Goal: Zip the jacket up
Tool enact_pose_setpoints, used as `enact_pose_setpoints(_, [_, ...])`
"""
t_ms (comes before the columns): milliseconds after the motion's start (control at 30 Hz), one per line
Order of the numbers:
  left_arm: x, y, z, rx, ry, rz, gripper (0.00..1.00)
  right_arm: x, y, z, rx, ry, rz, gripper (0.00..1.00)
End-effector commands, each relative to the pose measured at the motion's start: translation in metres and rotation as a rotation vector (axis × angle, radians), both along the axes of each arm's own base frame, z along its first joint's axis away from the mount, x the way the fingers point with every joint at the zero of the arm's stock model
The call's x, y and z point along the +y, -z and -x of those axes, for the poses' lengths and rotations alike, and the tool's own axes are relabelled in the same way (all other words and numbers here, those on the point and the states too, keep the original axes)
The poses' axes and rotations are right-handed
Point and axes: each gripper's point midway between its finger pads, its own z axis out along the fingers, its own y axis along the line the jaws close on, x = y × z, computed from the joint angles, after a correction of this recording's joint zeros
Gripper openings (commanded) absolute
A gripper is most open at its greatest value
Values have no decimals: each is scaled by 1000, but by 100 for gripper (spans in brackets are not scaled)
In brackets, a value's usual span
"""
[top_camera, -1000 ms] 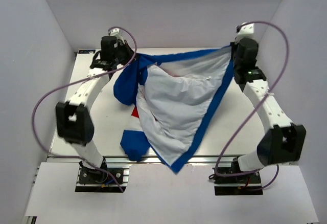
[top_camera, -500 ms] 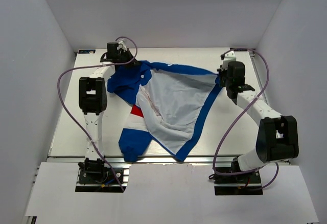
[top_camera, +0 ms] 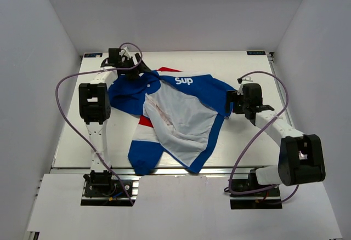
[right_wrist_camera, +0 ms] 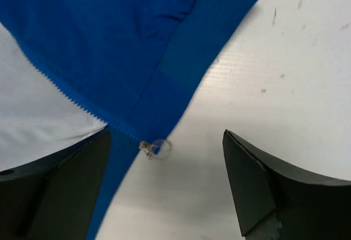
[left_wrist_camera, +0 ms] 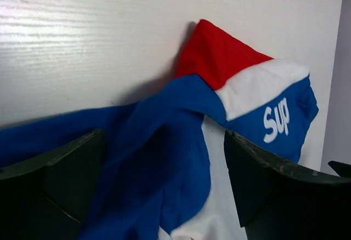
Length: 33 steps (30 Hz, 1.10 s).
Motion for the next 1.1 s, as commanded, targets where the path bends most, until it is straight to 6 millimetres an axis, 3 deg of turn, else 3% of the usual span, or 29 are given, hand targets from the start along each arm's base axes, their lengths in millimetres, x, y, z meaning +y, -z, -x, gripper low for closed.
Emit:
enact_pose_setpoints(0, [7,-96,11,-139,-3,-20,98,6,-21,13,-7,24,-54,89])
enact_pose_setpoints(33, [10,-100,17,-121,-26,-36,98,11,-35,17,-41,17,-64,89])
enact_pose_setpoints(100, [17,-119,37,-117,-70,-63,98,13,-43,27,-51,30,-74,89])
enact_pose_setpoints(133, [24,-121,44,-104,-115,-90,98,20,-58,32,-92,12,-90,89])
enact_pose_setpoints(200, [31,-131,76,-78,-182,-94,98,30,-67,42,-103,-14,-109,89])
enact_pose_setpoints(233, [37,-129,87,-60,-221,-115,98,43,-71,55,-99,-57,-110,89])
enact_pose_setpoints(267, [40,-110,109,15,-253,-126,98,49,-72,62,-99,-71,-90,89])
enact_pose_setpoints(300, [43,-127,126,-9,-283,-135,98,71,-73,76,-97,-147,-74,89])
enact_pose_setpoints(333, [49,-121,142,32,-336,-173,98,73,-70,86,-85,-145,-31,89])
enact_pose_setpoints(367, [52,-115,157,59,-364,-192,98,82,-68,97,-72,-184,-19,89])
enact_pose_setpoints(400, [55,-107,185,90,-390,-211,98,103,-64,116,-54,-268,-13,89])
enact_pose_setpoints(467, [53,-91,219,157,-431,-222,98,116,-56,140,-8,-314,-13,89])
enact_pose_setpoints(500, [52,-77,245,184,-424,-217,98,136,-49,165,10,-412,-3,89])
enact_pose_setpoints(567, [51,-63,266,219,-439,-206,98,149,-37,192,39,-477,28,89])
enact_pose_setpoints(600, [54,-45,283,261,-443,-225,98,165,-29,220,56,-583,64,89])
enact_pose_setpoints(667, [59,-40,293,254,-466,-239,98,174,-18,243,59,-652,130,90])
enact_pose_setpoints(700, [58,-37,294,254,-460,-235,98,183,-12,266,66,-728,162,89])
enact_pose_setpoints(800, [51,-29,289,253,-438,-214,98,197,7,295,102,-808,270,89])
enact_pose_setpoints(900, [42,-24,272,248,-419,-200,98,202,23,308,111,-830,339,89])
enact_pose_setpoints(1067, [35,-6,253,259,-418,-214,98,199,45,299,97,-760,396,88])
